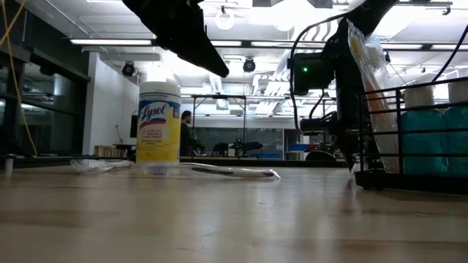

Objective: Pick & Place toothbrushing station
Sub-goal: Put the orange toothbrush into the wire organizer

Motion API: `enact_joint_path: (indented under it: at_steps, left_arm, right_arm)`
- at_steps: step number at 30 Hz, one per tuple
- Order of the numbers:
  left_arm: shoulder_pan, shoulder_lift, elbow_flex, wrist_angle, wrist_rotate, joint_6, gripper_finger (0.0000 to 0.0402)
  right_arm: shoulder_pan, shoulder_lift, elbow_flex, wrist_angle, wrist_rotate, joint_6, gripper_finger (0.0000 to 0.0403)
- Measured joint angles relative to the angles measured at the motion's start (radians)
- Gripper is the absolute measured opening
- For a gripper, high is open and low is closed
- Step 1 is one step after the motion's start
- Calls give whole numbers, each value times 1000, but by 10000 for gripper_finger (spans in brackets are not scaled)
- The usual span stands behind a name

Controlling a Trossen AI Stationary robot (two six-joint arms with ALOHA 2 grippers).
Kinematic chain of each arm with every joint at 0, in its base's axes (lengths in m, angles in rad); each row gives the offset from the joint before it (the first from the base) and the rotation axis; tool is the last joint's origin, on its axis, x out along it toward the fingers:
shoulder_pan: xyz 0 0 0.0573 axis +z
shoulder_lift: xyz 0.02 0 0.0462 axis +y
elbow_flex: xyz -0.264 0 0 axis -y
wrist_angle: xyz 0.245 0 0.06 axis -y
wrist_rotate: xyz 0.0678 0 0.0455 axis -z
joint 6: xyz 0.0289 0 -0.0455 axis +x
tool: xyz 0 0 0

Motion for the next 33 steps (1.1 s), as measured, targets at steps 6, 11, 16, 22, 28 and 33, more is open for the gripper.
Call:
enact_joint_path:
  at_steps: [6,11,16,22,28,33]
  left_arm:
    - [0,0,0,0,0,0,131]
    - [0,0,0,0,0,0,131]
    - [0,0,0,0,0,0,131]
    - [0,0,0,0,0,0,131]
    - [0,0,0,0,0,0,131]
    - [0,0,0,0,0,0,131]
  right_arm:
    - [0,0,0,0,7,-19,12]
    - [0,-1,0,0,11,-22,7]
    - [0,-2,1,0,8,-22,4]
    - [0,-2,1,-1,41,-41,4]
    - [-7,-28,1,-3,132,-153,3]
    - [-31,-90,0,-56,181,-277,3]
